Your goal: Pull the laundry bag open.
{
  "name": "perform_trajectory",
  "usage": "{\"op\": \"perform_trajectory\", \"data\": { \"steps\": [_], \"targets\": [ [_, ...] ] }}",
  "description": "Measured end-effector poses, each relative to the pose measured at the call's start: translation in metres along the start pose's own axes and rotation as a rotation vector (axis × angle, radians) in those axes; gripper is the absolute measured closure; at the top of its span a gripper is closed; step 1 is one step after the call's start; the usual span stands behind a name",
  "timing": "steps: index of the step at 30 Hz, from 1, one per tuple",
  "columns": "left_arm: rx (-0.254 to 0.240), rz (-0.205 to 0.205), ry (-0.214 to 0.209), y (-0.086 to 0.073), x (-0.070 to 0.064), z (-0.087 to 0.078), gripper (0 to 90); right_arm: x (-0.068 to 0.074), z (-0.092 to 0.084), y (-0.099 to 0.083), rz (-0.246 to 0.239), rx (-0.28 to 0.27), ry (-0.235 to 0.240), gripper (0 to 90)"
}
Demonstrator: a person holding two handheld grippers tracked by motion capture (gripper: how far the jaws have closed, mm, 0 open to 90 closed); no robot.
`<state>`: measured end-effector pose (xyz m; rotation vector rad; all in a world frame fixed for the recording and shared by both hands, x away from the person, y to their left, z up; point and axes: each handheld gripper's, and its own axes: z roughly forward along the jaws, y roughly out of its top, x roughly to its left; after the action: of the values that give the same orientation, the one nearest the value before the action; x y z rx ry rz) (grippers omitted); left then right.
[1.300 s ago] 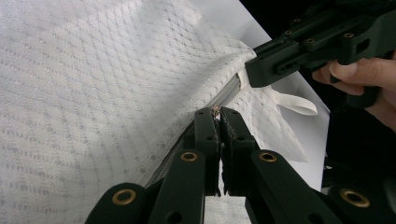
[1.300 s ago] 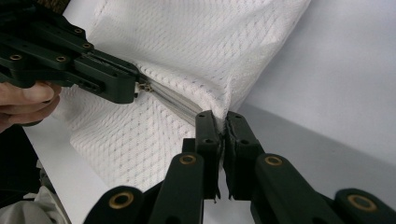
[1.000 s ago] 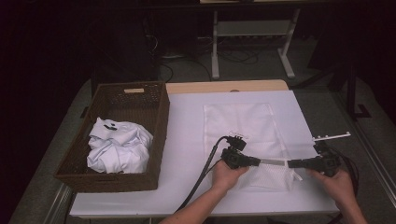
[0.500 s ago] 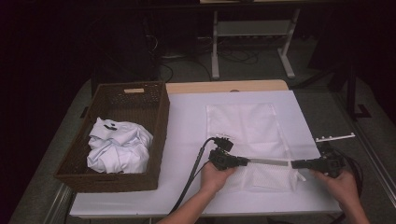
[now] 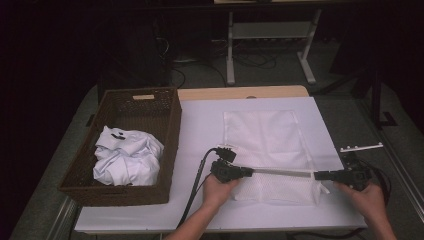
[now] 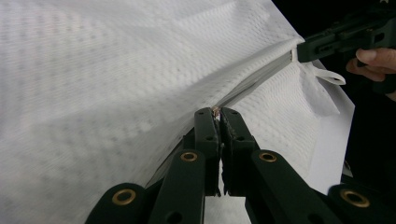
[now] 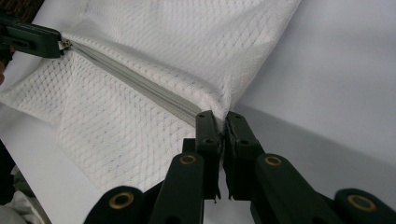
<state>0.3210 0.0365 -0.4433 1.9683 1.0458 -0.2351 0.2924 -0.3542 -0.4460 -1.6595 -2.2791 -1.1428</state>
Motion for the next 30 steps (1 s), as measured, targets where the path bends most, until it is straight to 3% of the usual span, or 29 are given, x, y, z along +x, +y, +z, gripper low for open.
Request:
{"op": "perform_trajectory", "data": {
  "steps": [20, 30],
  "targets": [
    [-0.029, -0.02, 0.077, -0.005, 0.02, -0.034, 86.6, 0.004, 0.002, 0.006, -0.019, -0.016, -0.033, 84.6],
    [-0.042, -0.017, 0.15, -0.015, 0.027, -0.053, 86.6, 0.005, 0.005, 0.011, -0.036, -0.019, -0.041, 84.6]
  ]
}}
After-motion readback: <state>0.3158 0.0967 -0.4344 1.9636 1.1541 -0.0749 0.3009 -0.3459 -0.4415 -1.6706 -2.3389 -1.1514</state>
